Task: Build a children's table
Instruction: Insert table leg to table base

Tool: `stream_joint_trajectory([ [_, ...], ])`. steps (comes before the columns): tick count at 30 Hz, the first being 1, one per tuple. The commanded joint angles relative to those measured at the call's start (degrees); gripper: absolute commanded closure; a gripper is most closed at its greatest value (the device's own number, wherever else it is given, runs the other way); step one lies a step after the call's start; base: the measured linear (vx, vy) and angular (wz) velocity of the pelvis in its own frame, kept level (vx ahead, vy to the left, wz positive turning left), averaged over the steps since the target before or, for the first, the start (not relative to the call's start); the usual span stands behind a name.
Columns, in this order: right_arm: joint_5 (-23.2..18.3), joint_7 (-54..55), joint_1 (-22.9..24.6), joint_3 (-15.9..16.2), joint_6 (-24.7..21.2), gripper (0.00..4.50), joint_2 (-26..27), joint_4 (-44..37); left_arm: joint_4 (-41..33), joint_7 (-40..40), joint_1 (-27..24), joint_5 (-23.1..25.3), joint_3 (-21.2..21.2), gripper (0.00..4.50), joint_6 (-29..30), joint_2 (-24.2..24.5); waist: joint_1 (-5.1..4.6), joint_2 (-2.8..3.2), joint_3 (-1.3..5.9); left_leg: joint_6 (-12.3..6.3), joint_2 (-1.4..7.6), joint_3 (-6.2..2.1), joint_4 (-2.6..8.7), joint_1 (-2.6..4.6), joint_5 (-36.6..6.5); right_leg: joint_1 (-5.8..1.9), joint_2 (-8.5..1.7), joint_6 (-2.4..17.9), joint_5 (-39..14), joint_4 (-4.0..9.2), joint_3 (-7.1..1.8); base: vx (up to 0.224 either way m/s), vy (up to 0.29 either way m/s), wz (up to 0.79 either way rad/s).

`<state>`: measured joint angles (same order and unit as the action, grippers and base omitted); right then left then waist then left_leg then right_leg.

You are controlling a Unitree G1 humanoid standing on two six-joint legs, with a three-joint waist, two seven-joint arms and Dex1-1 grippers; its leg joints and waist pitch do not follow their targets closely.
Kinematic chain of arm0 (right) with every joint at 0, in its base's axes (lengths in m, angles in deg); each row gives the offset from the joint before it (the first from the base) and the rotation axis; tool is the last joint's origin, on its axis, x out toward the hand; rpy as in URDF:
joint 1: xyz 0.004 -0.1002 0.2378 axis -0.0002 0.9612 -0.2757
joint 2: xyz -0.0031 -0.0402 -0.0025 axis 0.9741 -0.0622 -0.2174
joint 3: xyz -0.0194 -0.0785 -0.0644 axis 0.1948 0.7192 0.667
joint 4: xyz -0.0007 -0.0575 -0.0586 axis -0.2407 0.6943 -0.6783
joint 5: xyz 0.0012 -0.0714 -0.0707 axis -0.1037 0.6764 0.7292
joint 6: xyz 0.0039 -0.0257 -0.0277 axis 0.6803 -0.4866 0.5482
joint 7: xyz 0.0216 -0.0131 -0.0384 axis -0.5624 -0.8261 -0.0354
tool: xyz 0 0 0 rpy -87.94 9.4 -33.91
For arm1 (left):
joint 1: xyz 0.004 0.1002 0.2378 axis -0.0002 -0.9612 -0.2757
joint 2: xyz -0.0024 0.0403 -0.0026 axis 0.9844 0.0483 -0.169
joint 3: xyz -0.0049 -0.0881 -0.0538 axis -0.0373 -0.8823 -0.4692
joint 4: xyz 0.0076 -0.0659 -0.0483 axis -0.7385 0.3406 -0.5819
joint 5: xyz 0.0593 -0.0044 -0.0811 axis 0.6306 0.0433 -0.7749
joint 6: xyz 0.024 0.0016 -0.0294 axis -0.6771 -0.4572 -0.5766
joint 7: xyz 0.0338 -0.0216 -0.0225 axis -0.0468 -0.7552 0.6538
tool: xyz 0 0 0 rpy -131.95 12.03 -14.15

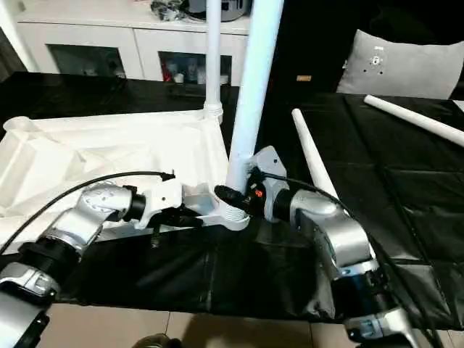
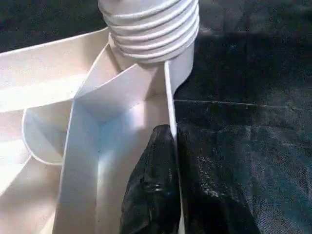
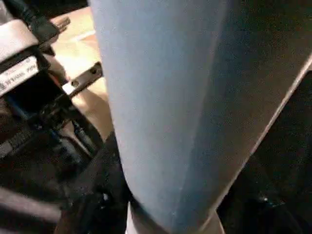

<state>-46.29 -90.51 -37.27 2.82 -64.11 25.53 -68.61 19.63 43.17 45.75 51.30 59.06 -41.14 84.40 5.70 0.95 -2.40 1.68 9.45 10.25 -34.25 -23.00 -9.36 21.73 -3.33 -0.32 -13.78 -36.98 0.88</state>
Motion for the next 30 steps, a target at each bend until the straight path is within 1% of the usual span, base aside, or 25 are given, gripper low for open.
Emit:
stream_joint_trajectory([
  [1,0.37,-1.73,-0.49,1.33,-1.74,2.61,-1.11,0.64,0.74,3.36,-0.71,2.13,3.38,4.50,-0.06,1.33,0.01,-0.69,3.06,0.91,3.76,-1.43,4.44,1.91,-12.83,-1.22,-5.12,11.31,-6.37,5.05,-2.11,0.000,0.000,0.00],
  [3,0.38,-2.12,-0.49,1.56,-1.87,2.61,-1.36,0.58,0.65,3.86,-0.71,2.00,3.39,4.50,-0.24,1.44,0.07,-0.57,3.12,0.88,3.80,-1.39,4.39,1.94,-12.69,-1.19,-5.18,11.55,-5.64,5.00,-2.14,0.000,0.000,0.00],
  [5,0.46,-2.54,-0.70,1.84,-2.24,2.61,-1.61,0.79,0.24,5.10,-0.77,1.85,3.43,4.50,-0.46,1.76,0.05,-0.66,3.12,0.94,3.80,-1.39,4.41,1.97,-12.70,-1.26,-5.10,11.81,-4.86,4.93,-2.09,0.000,0.000,0.00],
  [6,0.62,-2.58,-0.92,1.86,-2.38,2.61,-1.57,1.29,-0.91,6.43,-1.14,1.58,3.58,4.50,-0.38,2.20,0.07,-0.57,3.12,0.98,3.85,-1.40,4.43,1.99,-12.81,-1.24,-5.18,11.96,-4.82,4.91,-2.11,0.000,0.000,0.00],
  [8,0.67,-2.63,-1.05,1.84,-2.39,2.61,-1.43,1.73,-1.70,7.02,-1.35,1.40,3.64,4.50,-0.83,2.36,0.03,-0.61,3.08,1.16,3.85,-1.37,4.47,2.04,-13.17,-1.18,-5.11,12.00,-5.16,4.93,-2.10,0.000,0.000,0.00],
  [9,0.64,-2.67,-1.11,1.85,-2.46,2.61,-1.40,1.84,-1.83,7.14,-1.37,1.39,3.63,4.50,-1.04,2.36,0.02,-0.54,3.00,1.47,3.87,-1.35,4.53,2.12,-14.32,-1.08,-5.11,12.17,-6.29,5.02,-2.11,0.000,0.000,0.00],
  [11,0.11,-3.13,-0.97,1.87,-2.98,2.61,-1.22,2.03,-2.41,7.68,-1.45,1.18,3.68,4.50,-0.98,2.36,0.08,-0.53,2.94,1.86,3.93,-1.40,4.61,2.19,-15.09,-1.07,-5.22,11.99,-7.61,5.15,-2.19,0.000,0.000,0.00],
  [12,-0.06,-3.51,-0.81,1.93,-3.08,2.61,-1.09,2.37,-2.84,8.30,-1.48,0.96,3.77,4.50,-0.95,2.38,0.10,-0.41,2.97,2.00,3.93,-1.44,4.64,2.20,-15.19,-1.11,-5.22,11.94,-7.73,5.10,-2.18,0.000,0.000,0.00],
  [13,-0.09,-3.59,-0.76,1.93,-3.09,2.61,-1.06,2.46,-2.96,8.42,-1.50,0.92,3.80,4.50,-0.93,2.40,0.06,-0.49,2.99,2.15,3.97,-1.45,4.68,2.18,-15.22,-1.10,-5.19,11.91,-7.47,5.08,-2.19,0.000,0.000,0.00],
  [17,-0.36,-4.06,-0.33,1.79,-2.91,2.61,-0.74,3.45,-3.66,8.23,-1.42,1.05,3.79,4.50,-0.99,2.16,0.02,-0.51,3.02,2.20,3.95,-1.42,4.68,2.17,-15.03,-1.08,-5.13,12.10,-6.23,4.98,-2.16,0.000,0.000,0.00],
  [18,-0.70,-4.01,-0.16,1.40,-2.91,2.61,-0.50,3.70,-3.59,7.74,-1.31,1.11,3.61,4.50,-0.96,1.99,0.08,-0.38,3.06,2.14,3.91,-1.40,4.60,2.19,-14.81,-1.10,-5.18,12.21,-5.78,4.97,-2.18,0.000,0.000,0.00],
  [19,-1.27,-3.88,0.15,0.64,-2.72,2.61,-0.11,4.12,-3.41,7.15,-1.18,1.08,3.36,4.50,-1.00,1.77,0.06,-0.42,3.02,2.06,3.90,-1.39,4.61,2.14,-14.83,-1.09,-5.20,12.33,-5.79,5.03,-2.20,0.000,0.000,0.00],
  [20,-2.63,-3.81,1.14,-1.17,-1.77,2.61,0.68,4.85,-2.99,6.27,-1.04,1.15,3.06,4.50,-0.87,1.54,0.05,-0.45,3.01,2.08,3.89,-1.38,4.62,2.16,-15.10,-1.10,-5.22,12.40,-6.09,5.06,-2.19,0.000,0.000,0.00],
  [21,-3.40,-3.62,1.88,-2.38,-0.86,2.61,1.24,5.30,-2.74,6.00,-1.02,1.22,2.96,4.50,-0.82,1.53,0.17,-0.34,2.99,2.22,3.98,-1.41,4.64,2.23,-15.95,-1.00,-5.35,12.42,-7.22,5.24,-2.23,0.000,0.000,0.00],
  [23,-4.06,-3.28,2.69,-3.67,-0.03,2.61,1.82,5.98,-2.66,5.89,-1.11,1.15,2.79,4.50,-0.64,1.48,0.26,-0.37,3.01,2.26,4.02,-1.41,4.69,2.27,-15.86,-0.99,-5.25,12.36,-6.93,5.21,-2.21,0.000,0.000,0.00],
  [24,-4.69,-2.90,3.76,-4.83,0.70,2.62,2.37,6.74,-2.72,5.78,-1.29,0.87,2.55,4.50,-0.28,1.33,0.34,-0.27,3.03,2.37,4.02,-1.43,4.77,2.24,-15.90,-1.00,-5.22,12.28,-6.57,5.15,-2.16,0.000,0.000,0.00],
  [25,-4.93,-2.76,4.36,-5.26,1.21,2.62,2.63,7.05,-2.85,5.74,-1.41,0.67,2.45,4.50,-0.08,1.22,0.40,-0.18,3.09,2.42,4.02,-1.44,4.78,2.31,-16.01,-0.99,-5.24,12.45,-5.90,5.13,-2.15,0.000,0.000,0.00],
  [26,-5.19,-2.72,5.15,-5.65,2.02,2.62,2.98,7.22,-3.04,5.62,-1.55,0.38,2.25,4.50,0.10,1.06,0.44,-0.24,3.11,2.35,4.02,-1.40,4.74,2.29,-15.93,-1.04,-5.25,12.51,-5.48,5.11,-2.16,0.000,0.000,0.00],
  [27,-5.25,-2.74,5.42,-5.81,2.32,2.62,3.13,7.28,-3.12,5.58,-1.61,0.27,2.17,4.50,0.17,1.00,0.55,-0.02,3.13,2.35,4.04,-1.43,4.76,2.29,-15.95,-1.03,-5.27,12.61,-4.83,5.10,-2.14,0.000,0.000,0.00],
  [28,-5.39,-2.74,6.48,-6.27,3.55,2.62,3.66,7.44,-3.29,5.42,-1.75,-0.10,1.91,4.50,0.44,0.76,0.47,-0.18,3.11,2.30,3.95,-1.44,4.82,2.19,-15.89,-1.15,-5.16,12.69,-4.46,5.04,-2.07,0.000,0.000,0.00],
  [29,-5.39,-2.75,6.55,-6.31,3.64,2.62,3.70,7.45,-3.30,5.41,-1.76,-0.12,1.89,4.50,0.46,0.74,0.48,-0.17,3.09,2.24,4.00,-1.42,4.81,2.20,-16.01,-1.10,-5.25,12.72,-4.67,5.09,-2.09,0.000,0.000,0.00],
  [30,-5.61,-2.62,7.88,-7.06,4.87,2.62,4.56,7.60,-3.18,5.11,-1.80,-0.27,1.67,4.50,0.55,0.49,0.55,0.15,3.04,2.35,4.01,-1.44,4.86,2.27,-17.00,-0.99,-5.29,12.52,-5.98,5.27,-2.15,0.000,0.000,0.00],
])
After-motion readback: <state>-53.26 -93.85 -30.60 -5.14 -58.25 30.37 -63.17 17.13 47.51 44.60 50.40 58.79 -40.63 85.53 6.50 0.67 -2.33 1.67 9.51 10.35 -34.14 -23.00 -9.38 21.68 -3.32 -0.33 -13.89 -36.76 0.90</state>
